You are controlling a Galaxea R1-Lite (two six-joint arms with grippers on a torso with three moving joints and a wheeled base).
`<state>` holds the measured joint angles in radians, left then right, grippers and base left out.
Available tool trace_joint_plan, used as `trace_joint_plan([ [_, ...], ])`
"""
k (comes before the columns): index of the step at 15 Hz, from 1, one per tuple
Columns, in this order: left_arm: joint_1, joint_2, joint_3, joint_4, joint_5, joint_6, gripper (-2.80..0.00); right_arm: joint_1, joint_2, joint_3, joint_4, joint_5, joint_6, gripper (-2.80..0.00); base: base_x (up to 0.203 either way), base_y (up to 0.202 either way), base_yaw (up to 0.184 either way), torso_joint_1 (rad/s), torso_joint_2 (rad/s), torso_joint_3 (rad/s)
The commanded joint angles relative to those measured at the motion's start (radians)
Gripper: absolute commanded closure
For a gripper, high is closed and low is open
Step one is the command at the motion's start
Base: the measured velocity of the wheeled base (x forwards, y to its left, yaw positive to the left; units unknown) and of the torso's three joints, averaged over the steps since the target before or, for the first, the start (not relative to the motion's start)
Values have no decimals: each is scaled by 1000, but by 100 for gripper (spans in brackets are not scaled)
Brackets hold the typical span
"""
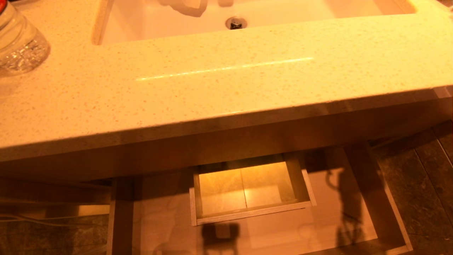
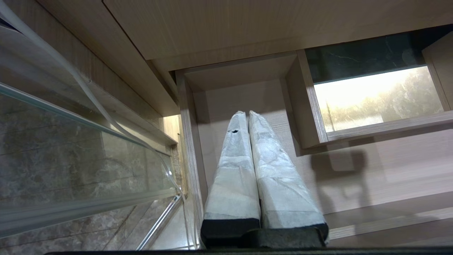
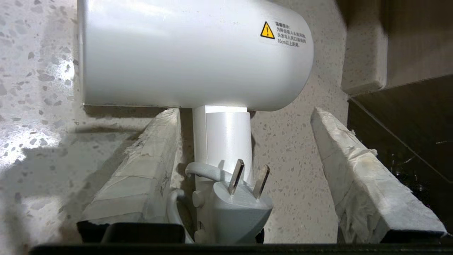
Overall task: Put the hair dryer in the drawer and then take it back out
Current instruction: Close the drawer
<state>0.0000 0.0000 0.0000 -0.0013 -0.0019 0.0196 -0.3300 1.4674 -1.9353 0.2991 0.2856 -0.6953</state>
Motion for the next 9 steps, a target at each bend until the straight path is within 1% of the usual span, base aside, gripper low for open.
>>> trace_joint_plan([
  [1, 0, 0, 2, 0, 0, 0, 0, -2, -36, 1, 2, 2, -6, -280, 0, 0, 0, 0, 0, 0],
  [4, 0, 0, 2, 0, 0, 0, 0, -14, -103, 14, 14, -7, -7, -280, 0, 0, 0, 0, 0, 0],
  [5, 0, 0, 2, 0, 0, 0, 0, -17, -133, 27, 40, -19, -9, 0, 0, 0, 0, 0, 0, 0],
  [6, 0, 0, 2, 0, 0, 0, 0, -24, -164, 44, 77, -33, -14, 0, 0, 0, 0, 0, 0, 0],
  [9, 0, 0, 2, 0, 0, 0, 0, -79, -267, 103, 226, -64, -27, 0, 0, 0, 0, 0, 0, 0],
])
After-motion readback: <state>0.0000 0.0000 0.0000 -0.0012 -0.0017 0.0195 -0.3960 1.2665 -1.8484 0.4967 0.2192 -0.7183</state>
